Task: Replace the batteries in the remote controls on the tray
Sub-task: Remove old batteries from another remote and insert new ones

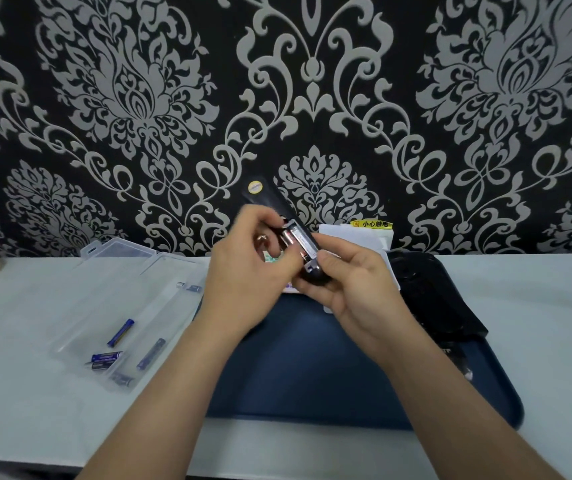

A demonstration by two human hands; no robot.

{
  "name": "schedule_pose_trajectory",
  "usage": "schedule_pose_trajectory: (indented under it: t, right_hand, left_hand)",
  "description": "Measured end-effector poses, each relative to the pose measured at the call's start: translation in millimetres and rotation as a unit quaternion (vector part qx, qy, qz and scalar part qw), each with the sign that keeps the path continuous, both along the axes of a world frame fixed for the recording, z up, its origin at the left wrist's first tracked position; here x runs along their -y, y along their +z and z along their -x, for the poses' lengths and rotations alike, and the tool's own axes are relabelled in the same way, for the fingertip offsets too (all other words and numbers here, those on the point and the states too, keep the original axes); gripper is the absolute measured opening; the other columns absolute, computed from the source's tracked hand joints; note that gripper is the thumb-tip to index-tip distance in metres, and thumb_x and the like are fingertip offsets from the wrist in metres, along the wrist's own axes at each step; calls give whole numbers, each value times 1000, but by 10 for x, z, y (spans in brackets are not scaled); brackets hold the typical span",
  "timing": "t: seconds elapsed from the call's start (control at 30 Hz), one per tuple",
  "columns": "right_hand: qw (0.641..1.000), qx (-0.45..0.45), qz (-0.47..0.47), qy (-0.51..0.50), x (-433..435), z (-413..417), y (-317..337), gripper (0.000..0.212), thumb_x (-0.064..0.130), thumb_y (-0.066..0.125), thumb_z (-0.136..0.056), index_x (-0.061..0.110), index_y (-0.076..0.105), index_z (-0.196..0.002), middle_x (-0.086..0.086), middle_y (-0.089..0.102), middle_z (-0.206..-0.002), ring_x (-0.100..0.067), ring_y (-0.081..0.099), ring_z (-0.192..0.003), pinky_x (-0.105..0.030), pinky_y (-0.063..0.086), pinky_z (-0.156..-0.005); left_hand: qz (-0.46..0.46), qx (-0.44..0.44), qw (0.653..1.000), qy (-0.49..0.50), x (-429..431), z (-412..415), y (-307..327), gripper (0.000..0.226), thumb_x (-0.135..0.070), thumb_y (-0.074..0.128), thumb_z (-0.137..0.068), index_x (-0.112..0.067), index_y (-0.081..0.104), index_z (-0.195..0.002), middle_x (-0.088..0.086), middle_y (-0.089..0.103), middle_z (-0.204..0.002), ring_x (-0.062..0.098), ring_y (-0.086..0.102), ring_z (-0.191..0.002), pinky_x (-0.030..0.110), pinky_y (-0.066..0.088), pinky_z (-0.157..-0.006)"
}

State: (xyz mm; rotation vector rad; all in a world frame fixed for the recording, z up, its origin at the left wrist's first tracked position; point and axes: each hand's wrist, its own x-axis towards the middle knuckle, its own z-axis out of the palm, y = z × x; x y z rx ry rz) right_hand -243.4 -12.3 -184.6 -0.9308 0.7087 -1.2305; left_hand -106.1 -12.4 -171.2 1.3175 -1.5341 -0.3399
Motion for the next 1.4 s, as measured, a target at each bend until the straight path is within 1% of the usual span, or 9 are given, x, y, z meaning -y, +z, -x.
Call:
schedule_pose_trajectory:
  t: [0.13,0.2,0.37,0.5,0.7,0.87,1.0,1.23,1.4]
  right_hand:
    - [999,33,-30,1,-5,46,59,30,-3,43,-99,12,69,-94,-13,76,-91,-29,73,-83,-30,61,-71]
    - [1000,16,-25,10,-19,45,84,29,-2,42,-100,12,68,-97,-13,76,-92,-28,73,-81,-29,60,-67]
    - [987,-143,52,-58,-24,-6,71,24,9,53,-99,25,64,-112,0,73,-104,-16,72,-87,-32,62,-73]
    - [873,-357,282,-176,2,-52,-77,28,14,68,-89,27,67,-114,13,67,-107,-5,61,-102,-22,50,-90]
    - [823,-420,305,-230,11,-111,-106,18,13,67,-90,15,73,-107,6,70,-99,-10,61,-93,-27,49,-83]
    - [841,-393,255,-271,-11,-176,-123,20,3,69,-84,10,76,-102,9,68,-102,-13,60,-101,-22,45,-91]
    - [849,-385,232,-278,3,-189,-155,20,3,70,-82,11,75,-100,2,69,-113,-17,59,-111,-37,47,-99]
    - [852,-381,248,-258,-22,-152,-76,18,6,73,-83,14,75,-99,13,62,-110,3,56,-105,-16,42,-97]
    - [974,-162,114,-112,-51,-45,71,33,-6,64,-88,15,60,-114,-5,63,-116,-21,73,-87,-28,60,-77]
  left_hand:
    - [-100,-290,952,-5,20,-47,65,8,-18,59,-90,-24,55,-86,4,55,-67,8,38,-47,23,32,-47]
    - [-161,-338,926,-52,20,-51,69,15,-25,53,-96,-20,59,-83,2,55,-65,6,33,-44,17,22,-39]
    - [-151,-290,941,-88,3,-31,24,29,-27,49,-99,-17,61,-75,1,54,-64,6,32,-44,15,23,-37]
    - [-102,-263,956,-78,14,9,-21,27,-24,50,-99,-13,61,-77,-1,54,-61,3,36,-42,12,28,-41]
    - [-52,-222,971,-75,22,41,-65,23,-20,53,-97,-1,62,-86,0,57,-61,1,46,-47,12,35,-50]
    - [-35,-161,984,-75,32,42,-143,16,-24,58,-95,-13,67,-90,9,62,-68,14,55,-57,27,43,-56]
    - [-26,-132,989,-68,23,44,-167,13,-30,58,-93,-21,68,-91,5,67,-74,25,65,-74,40,52,-71]
    - [-36,-173,982,-68,14,4,-119,22,-23,54,-97,-8,64,-86,-2,60,-61,5,49,-49,19,37,-51]
    - [-127,-347,926,-83,10,-79,-8,31,-25,47,-100,-10,58,-75,-1,58,-63,4,30,-39,15,22,-35]
